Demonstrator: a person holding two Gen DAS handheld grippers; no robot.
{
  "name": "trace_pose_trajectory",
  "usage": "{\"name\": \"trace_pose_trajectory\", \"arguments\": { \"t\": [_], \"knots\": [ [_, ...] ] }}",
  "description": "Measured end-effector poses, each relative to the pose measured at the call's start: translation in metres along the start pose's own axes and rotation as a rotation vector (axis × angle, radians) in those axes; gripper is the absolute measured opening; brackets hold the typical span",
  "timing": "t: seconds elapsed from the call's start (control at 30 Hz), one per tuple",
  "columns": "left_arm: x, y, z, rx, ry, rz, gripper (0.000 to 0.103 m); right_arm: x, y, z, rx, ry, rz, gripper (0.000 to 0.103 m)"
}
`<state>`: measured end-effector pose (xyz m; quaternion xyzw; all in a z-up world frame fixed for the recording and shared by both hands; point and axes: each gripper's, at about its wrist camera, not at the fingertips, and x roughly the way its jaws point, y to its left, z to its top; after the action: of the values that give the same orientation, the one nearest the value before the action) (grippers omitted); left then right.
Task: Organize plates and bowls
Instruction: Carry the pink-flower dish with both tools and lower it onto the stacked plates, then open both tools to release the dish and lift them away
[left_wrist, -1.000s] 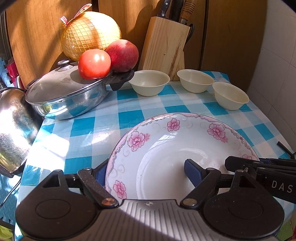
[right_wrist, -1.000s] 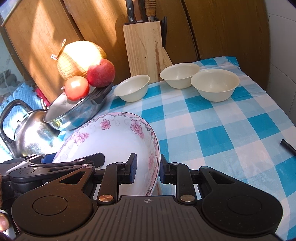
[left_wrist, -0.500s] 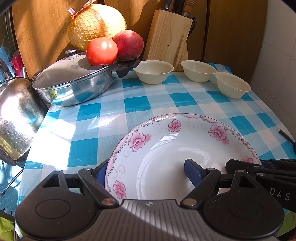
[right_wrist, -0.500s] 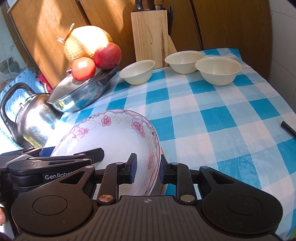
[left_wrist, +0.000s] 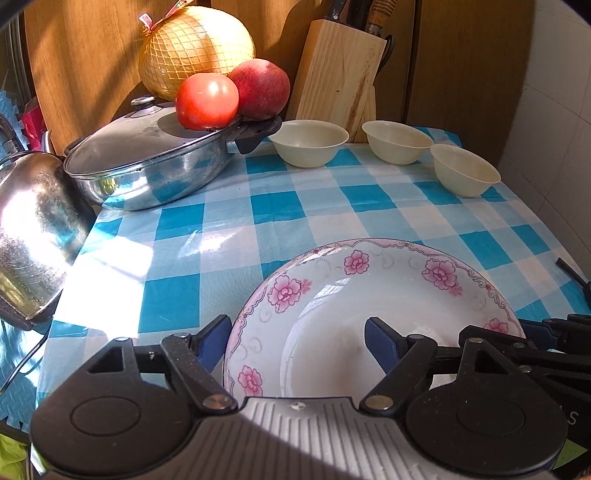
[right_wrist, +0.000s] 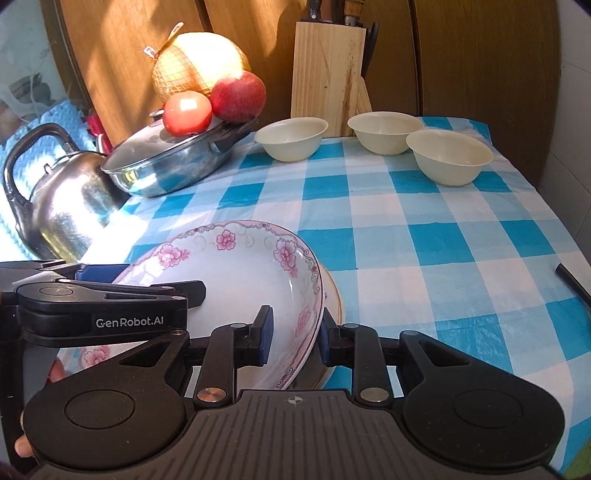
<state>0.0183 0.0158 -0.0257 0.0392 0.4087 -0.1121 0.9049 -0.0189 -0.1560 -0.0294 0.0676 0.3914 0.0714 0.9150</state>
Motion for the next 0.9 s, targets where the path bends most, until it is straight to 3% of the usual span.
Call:
{"name": "trace_pose_trajectory", "arguments": {
  "t": [0.43, 0.53, 0.67, 0.9],
  "knots": [
    [0.009, -0.009, 0.030, -0.031, -0.007, -0.036, 0.074, -0.014, -0.032, 0.009, 0.081, -0.068, -0.032, 0.037],
    [0.012, -0.013, 0.046, -0.065, -0.017, -0.084, 0.074, -0.014, -0.049, 0.021, 0.120, -0.096, -0.055, 0.039],
    [0.018, -0.026, 0.068, -0.062, -0.045, -0.095, 0.074, -0.011, -0.079, 0.043, 0.212, -0.123, -0.075, 0.042],
    [0.040, -0.052, 0.106, -0.109, 0.010, -0.117, 0.074, 0.005, -0.130, 0.083, 0.289, -0.150, -0.150, 0.047]
  ]
}}
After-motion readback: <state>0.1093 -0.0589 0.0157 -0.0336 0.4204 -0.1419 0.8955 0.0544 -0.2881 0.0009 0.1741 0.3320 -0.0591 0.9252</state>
